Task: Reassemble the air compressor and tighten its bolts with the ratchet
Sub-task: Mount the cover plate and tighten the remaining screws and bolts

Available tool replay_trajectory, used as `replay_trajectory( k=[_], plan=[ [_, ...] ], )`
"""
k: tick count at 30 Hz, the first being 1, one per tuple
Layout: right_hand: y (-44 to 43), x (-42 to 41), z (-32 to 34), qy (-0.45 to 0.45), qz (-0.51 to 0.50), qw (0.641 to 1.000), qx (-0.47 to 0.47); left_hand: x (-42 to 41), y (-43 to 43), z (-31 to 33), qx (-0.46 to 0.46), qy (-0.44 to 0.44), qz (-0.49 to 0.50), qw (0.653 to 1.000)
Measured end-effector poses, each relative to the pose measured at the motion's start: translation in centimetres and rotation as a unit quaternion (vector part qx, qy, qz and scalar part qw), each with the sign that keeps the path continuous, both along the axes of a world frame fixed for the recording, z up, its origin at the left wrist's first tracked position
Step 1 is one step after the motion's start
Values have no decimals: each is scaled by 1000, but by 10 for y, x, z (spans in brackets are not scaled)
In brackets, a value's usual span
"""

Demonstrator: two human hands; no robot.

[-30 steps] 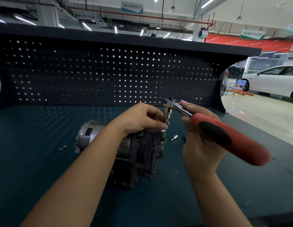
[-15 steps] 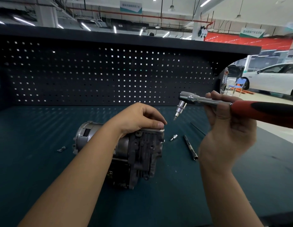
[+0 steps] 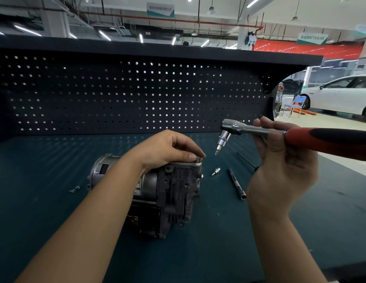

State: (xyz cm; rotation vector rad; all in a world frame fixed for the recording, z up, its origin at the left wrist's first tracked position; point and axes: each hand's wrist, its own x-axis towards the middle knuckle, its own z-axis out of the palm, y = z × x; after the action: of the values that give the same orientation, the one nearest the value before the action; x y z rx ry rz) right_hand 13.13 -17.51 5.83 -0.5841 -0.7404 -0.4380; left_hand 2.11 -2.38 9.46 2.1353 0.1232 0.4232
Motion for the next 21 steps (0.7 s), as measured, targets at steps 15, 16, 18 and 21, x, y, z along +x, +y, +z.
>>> replay_trajectory(
  k=[15, 16, 18, 21],
  plan=[
    [57, 59, -27, 223, 364, 876, -225, 0, -1, -3, 37, -15, 29, 999],
    [62, 60, -31, 192, 381, 862, -274, -1, -1, -3, 41, -15, 27, 999],
    [69, 59, -39, 118, 396, 833, -369, -1, -2, -3, 44, -18, 22, 999],
    [70, 56, -41, 50, 416, 790, -448, 0, -4, -3, 45, -30, 20, 998]
  ],
)
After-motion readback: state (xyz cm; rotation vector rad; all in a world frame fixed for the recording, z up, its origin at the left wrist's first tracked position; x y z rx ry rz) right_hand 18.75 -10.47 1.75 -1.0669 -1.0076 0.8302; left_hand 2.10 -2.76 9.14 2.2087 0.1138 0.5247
